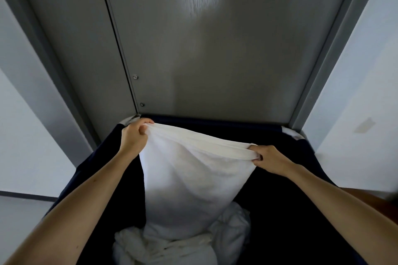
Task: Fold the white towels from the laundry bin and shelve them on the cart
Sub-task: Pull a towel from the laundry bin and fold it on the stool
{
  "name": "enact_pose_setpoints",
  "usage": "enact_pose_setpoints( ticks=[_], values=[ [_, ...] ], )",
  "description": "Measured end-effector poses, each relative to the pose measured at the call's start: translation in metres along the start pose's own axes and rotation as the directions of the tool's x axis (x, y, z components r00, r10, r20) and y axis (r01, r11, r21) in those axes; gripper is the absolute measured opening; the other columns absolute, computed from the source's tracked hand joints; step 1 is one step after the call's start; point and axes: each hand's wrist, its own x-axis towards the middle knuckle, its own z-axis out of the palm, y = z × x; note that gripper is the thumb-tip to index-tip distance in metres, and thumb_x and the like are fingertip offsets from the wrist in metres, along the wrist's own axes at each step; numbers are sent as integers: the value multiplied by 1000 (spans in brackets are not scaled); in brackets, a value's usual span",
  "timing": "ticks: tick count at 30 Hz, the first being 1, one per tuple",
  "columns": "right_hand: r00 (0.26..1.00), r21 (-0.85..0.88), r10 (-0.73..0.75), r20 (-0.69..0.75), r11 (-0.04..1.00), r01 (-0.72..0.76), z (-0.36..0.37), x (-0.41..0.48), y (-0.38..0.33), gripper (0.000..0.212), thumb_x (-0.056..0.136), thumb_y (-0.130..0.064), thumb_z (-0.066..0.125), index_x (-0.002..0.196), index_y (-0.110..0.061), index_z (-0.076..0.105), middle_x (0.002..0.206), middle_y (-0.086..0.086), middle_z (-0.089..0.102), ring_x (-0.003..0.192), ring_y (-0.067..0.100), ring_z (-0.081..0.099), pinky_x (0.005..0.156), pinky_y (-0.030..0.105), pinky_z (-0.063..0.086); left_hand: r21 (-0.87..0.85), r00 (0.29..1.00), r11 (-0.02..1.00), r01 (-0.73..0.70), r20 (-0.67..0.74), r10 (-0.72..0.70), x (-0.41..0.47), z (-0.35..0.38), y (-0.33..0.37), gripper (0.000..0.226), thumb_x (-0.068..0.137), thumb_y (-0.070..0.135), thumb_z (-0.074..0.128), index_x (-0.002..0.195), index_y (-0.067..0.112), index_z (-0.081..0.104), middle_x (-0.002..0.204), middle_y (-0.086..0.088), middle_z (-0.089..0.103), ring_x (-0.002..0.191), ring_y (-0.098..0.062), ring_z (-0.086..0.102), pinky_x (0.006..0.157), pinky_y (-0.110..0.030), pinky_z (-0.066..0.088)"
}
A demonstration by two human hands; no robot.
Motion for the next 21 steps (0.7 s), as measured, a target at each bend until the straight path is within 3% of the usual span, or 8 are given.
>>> enact_pose_setpoints(
  ticks=[4,7,10,14,17,19,21],
  values=[
    [998,-33,-61,-1,998,61,-6,3,-8,24,85,-5,59,107,-13,61,85,6,61,74,16,56,67,8,40,87,1000,996,0,26,-2,0,-8,-10,36,88,-6,38,108,7,65,98,-17,65,77,-25,50,66,-24,32],
    [994,-69,-97,-40,993,95,-14,9,-14,21,87,-6,57,106,-10,62,92,7,64,82,22,60,75,23,45,167,991,983,-76,126,55,2,-12,-25,34,84,-11,41,109,0,61,110,-19,60,97,-34,54,76,-26,34],
    [986,-90,-130,-102,989,121,-28,17,-27,21,86,0,55,105,-5,64,92,5,60,84,21,57,74,18,36,221,974,970,-98,223,48,2,-13,-34,37,79,-15,42,113,-5,53,119,-23,51,106,-38,50,84,-32,36],
    [956,-108,-110,-270,991,84,-44,32,-47,14,81,-7,59,95,-9,61,77,-2,50,74,18,48,68,22,30,7,993,994,108,38,-109,-3,-12,-16,22,93,-1,32,107,-2,50,104,-20,55,86,-32,49,71,-31,33],
    [933,-70,-51,-356,997,27,-49,37,-53,9,80,-15,58,82,-10,51,75,-1,49,72,23,47,66,27,30,-171,989,976,139,-27,-145,-4,-8,-4,10,97,13,37,95,6,44,87,-11,53,77,-26,47,65,-30,32],
    [914,-10,-77,-399,997,80,-53,36,-52,13,74,-23,53,71,-14,43,73,0,45,69,24,46,63,28,30,-195,995,976,98,11,-98,-1,-9,2,27,90,31,58,101,10,44,87,-4,52,82,-25,49,69,-29,33],
    [908,47,-39,-418,997,64,-59,32,-48,18,72,-15,54,66,-18,37,69,-3,41,67,23,44,58,22,30,-64,989,997,-36,139,45,5,-16,4,53,77,36,75,115,12,47,101,1,50,93,-19,47,78,-29,35]
  ],
)
